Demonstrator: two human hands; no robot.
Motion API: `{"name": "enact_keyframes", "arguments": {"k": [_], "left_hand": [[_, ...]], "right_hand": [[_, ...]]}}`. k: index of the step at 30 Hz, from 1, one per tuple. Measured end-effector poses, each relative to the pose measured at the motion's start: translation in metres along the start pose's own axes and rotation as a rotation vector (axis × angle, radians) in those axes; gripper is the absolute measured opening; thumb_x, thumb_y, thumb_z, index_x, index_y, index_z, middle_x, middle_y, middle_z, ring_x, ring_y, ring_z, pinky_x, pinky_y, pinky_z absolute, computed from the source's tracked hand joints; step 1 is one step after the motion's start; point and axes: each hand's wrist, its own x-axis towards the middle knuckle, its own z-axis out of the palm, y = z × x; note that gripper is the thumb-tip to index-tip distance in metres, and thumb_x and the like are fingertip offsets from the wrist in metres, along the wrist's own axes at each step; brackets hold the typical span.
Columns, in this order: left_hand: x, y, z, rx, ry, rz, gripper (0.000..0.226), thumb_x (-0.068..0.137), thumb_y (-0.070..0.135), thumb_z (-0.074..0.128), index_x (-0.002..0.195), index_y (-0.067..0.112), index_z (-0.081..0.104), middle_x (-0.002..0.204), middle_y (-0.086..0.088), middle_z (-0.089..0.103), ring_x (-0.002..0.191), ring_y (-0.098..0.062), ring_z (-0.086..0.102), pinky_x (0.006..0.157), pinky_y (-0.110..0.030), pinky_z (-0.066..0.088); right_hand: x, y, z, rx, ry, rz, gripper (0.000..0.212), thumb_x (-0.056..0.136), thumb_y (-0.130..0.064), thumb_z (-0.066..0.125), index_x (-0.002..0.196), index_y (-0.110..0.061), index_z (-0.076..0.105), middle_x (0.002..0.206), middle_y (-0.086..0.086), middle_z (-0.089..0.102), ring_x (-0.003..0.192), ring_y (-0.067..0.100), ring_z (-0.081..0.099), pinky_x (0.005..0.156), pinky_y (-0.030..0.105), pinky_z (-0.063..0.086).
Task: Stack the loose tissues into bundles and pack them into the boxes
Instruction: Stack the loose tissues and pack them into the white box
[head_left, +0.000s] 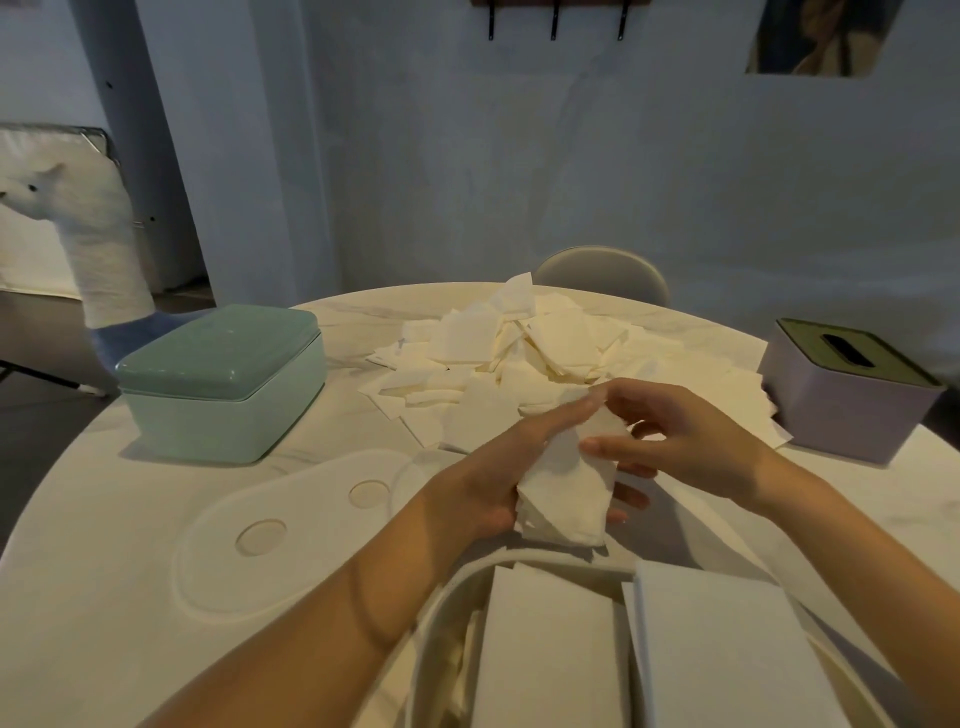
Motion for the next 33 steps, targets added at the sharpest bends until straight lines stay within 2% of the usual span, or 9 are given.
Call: {"name": "enact_keyframes", "arguments": {"k": [4, 6, 9, 13, 16, 19, 25, 30, 33], "left_hand": [[0.005, 0.002, -0.024, 0.317, 0.175, 0.197, 0.048, 0.091, 0.03, 0.076, 0.133, 0.019, 0.056, 0.121, -0.005, 0.066, 0.113, -0.029, 0.066, 0.091, -0.042, 0.061], [0.01, -0.001, -0.031, 0.483, 0.361, 0.362, 0.038, 0.089, 0.02, 0.079, 0.123, 0.017, 0.062, 0.114, 0.001, 0.068, 0.108, -0.02, 0.065, 0.092, -0.037, 0.061], [0.017, -0.007, -0.038, 0.55, 0.457, 0.423, 0.027, 0.091, 0.013, 0.076, 0.115, 0.019, 0.066, 0.108, 0.003, 0.07, 0.103, -0.016, 0.066, 0.087, -0.029, 0.061], [0.019, -0.013, -0.028, 0.465, 0.503, 0.395, 0.033, 0.098, 0.038, 0.066, 0.127, 0.023, 0.058, 0.119, 0.004, 0.065, 0.107, -0.018, 0.064, 0.076, -0.018, 0.058], [0.026, -0.014, -0.012, 0.36, 0.614, 0.366, 0.037, 0.098, 0.051, 0.059, 0.125, 0.026, 0.056, 0.11, 0.01, 0.061, 0.096, -0.016, 0.063, 0.063, -0.01, 0.053], [0.037, -0.018, -0.008, 0.368, 0.781, 0.349, 0.042, 0.094, 0.061, 0.058, 0.121, 0.029, 0.058, 0.116, 0.007, 0.064, 0.1, -0.018, 0.065, 0.085, -0.028, 0.062], [0.046, -0.022, -0.016, 0.343, 0.873, 0.343, 0.026, 0.101, 0.049, 0.057, 0.117, 0.029, 0.058, 0.114, 0.007, 0.064, 0.103, -0.021, 0.064, 0.095, -0.042, 0.059], [0.047, -0.023, -0.02, 0.352, 0.904, 0.33, 0.027, 0.096, 0.05, 0.063, 0.116, 0.034, 0.056, 0.115, 0.008, 0.063, 0.101, -0.022, 0.064, 0.092, -0.046, 0.061], [0.047, -0.021, -0.022, 0.331, 0.887, 0.31, 0.033, 0.086, 0.047, 0.063, 0.116, 0.037, 0.054, 0.114, 0.01, 0.062, 0.102, -0.021, 0.063, 0.092, -0.048, 0.06]], "right_hand": [[0.002, 0.006, -0.004, 0.131, 0.078, 0.083, 0.035, 0.075, -0.052, 0.07, 0.109, -0.042, 0.068, 0.103, -0.022, 0.073, 0.096, 0.008, 0.069, 0.084, 0.025, 0.057], [0.004, 0.013, 0.0, 0.166, 0.088, 0.131, 0.029, 0.083, -0.041, 0.074, 0.111, -0.041, 0.067, 0.108, -0.017, 0.072, 0.099, 0.012, 0.068, 0.084, 0.024, 0.055], [0.003, 0.019, 0.014, 0.252, 0.11, 0.169, 0.024, 0.09, -0.022, 0.075, 0.112, -0.031, 0.069, 0.104, -0.008, 0.073, 0.099, 0.016, 0.067, 0.078, 0.024, 0.057], [0.002, 0.025, 0.037, 0.3, 0.161, 0.173, 0.034, 0.09, -0.015, 0.075, 0.119, -0.025, 0.061, 0.111, 0.001, 0.066, 0.104, 0.025, 0.064, 0.086, 0.035, 0.061], [0.0, 0.024, 0.05, 0.645, 0.186, 0.179, 0.055, 0.084, -0.01, 0.078, 0.128, -0.035, 0.056, 0.127, 0.002, 0.058, 0.119, 0.035, 0.058, 0.096, 0.05, 0.057], [-0.004, 0.012, 0.06, 1.022, 0.171, 0.224, 0.061, 0.089, 0.005, 0.068, 0.127, -0.042, 0.058, 0.127, 0.001, 0.054, 0.117, 0.04, 0.056, 0.093, 0.052, 0.052], [-0.004, 0.0, 0.064, 0.884, 0.215, 0.156, 0.074, 0.089, 0.008, 0.066, 0.133, -0.048, 0.048, 0.125, -0.003, 0.051, 0.111, 0.035, 0.057, 0.068, 0.038, 0.061], [0.001, 0.006, 0.068, 0.707, 0.213, 0.085, 0.078, 0.082, -0.003, 0.076, 0.137, -0.05, 0.047, 0.129, -0.004, 0.052, 0.116, 0.039, 0.057, 0.087, 0.056, 0.06], [0.001, 0.01, 0.063, 0.885, 0.172, 0.154, 0.075, 0.086, 0.006, 0.068, 0.134, -0.05, 0.052, 0.13, -0.002, 0.05, 0.117, 0.039, 0.056, 0.09, 0.057, 0.057]]}}
